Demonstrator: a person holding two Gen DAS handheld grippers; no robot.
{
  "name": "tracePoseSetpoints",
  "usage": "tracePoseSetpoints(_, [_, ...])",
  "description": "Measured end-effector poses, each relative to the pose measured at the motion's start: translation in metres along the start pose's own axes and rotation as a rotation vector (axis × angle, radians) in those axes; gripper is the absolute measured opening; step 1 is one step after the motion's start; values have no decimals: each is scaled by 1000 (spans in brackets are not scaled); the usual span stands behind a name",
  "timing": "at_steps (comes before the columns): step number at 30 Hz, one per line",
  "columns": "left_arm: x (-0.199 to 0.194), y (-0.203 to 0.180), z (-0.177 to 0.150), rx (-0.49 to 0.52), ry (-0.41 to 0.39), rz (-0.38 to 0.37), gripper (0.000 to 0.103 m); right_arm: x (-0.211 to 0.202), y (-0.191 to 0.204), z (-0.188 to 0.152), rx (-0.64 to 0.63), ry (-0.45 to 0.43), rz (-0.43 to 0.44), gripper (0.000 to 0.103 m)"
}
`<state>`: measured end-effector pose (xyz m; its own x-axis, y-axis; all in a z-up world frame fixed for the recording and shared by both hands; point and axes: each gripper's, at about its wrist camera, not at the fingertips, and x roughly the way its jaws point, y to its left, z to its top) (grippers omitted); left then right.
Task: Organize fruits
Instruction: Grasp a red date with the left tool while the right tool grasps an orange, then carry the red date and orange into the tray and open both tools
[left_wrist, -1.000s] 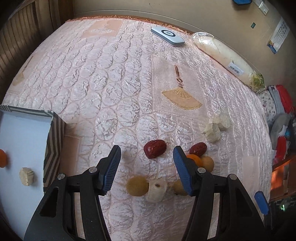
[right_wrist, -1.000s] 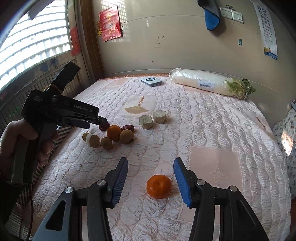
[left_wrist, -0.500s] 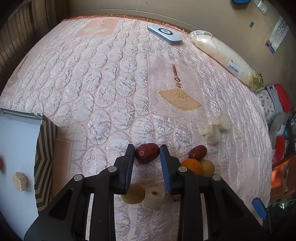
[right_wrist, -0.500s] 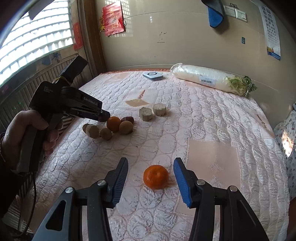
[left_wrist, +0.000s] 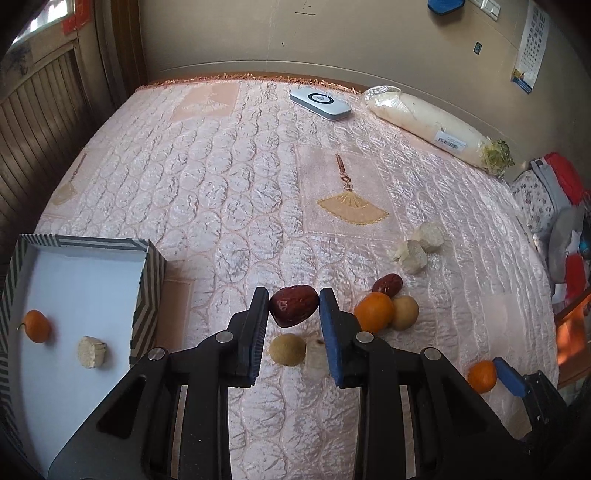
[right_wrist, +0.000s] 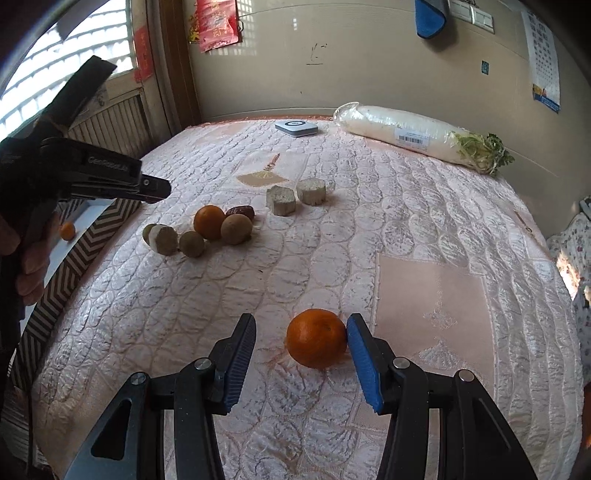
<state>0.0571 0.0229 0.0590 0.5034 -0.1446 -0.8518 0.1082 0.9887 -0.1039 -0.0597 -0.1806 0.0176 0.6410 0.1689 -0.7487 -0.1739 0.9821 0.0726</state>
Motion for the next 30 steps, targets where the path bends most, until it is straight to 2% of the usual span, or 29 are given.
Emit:
tracePoseSetpoints(3, [-4,0,-8,8,0,-3,27,13,-2,-3,15,44,-9,35])
tracePoseSetpoints(4, [-6,0,-10,10,-1,-4,27,12,0,-3,9,26,-29,32])
tracePoseSetpoints(7, [-13,2,-17,12,-8,-9,27,5,3,-1,22,-3,-13,31])
tracePoseSetpoints(14, [-36,18,-27,-2,-37,-14,27,-8,35,10,-50,-29,8,31])
tracePoseSetpoints(25, [-65,69,-50,-56,-89,46,27,-8,102,32,-148,-49,75,31])
tracePoseSetpoints(30, [-77,101,-65,-94,-104,92,27,-5,139,45,-185,-59,148,31])
